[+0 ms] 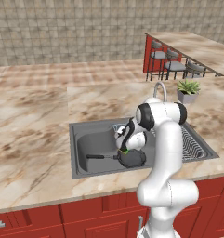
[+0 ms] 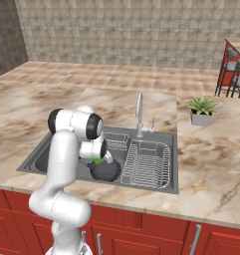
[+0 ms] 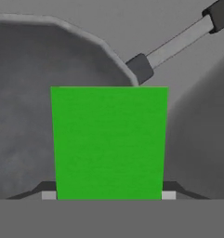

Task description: Pick the pan and sponge and place them into the sink. Then turn on the water.

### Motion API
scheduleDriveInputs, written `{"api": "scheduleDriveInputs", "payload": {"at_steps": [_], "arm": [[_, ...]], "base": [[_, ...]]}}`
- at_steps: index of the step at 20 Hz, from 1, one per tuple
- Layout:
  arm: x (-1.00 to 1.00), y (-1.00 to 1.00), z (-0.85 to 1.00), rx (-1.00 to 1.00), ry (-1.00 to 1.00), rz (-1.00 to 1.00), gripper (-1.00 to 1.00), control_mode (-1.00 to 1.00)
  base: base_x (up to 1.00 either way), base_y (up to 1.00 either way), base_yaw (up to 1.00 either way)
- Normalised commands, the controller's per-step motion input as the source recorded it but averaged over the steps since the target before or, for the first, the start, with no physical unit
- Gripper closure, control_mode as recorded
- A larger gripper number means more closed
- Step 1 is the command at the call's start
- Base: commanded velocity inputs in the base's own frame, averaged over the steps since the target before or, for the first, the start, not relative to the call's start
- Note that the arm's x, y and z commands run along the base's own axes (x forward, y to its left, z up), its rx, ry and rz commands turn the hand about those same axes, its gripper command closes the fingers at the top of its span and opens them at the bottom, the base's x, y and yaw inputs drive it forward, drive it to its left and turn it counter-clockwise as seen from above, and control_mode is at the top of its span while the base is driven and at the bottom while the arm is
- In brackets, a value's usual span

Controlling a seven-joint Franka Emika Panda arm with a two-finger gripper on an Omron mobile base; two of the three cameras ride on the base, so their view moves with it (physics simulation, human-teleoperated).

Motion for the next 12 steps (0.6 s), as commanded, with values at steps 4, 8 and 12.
{"api": "scheduleDriveInputs", "payload": {"at_steps": [4,8,12], "arm": [[0.15,-0.04,-0.23,0.0,0.0,0.03,1.0,-1.0],[0.05,-0.03,-0.24,0.0,0.01,0.04,1.0,-1.0],[0.08,0.0,-0.22,0.0,0.01,0.03,1.0,-1.0]], "base": [[0.0,0.0,0.0],[0.0,0.0,0.0],[0.0,0.0,0.0]]}}
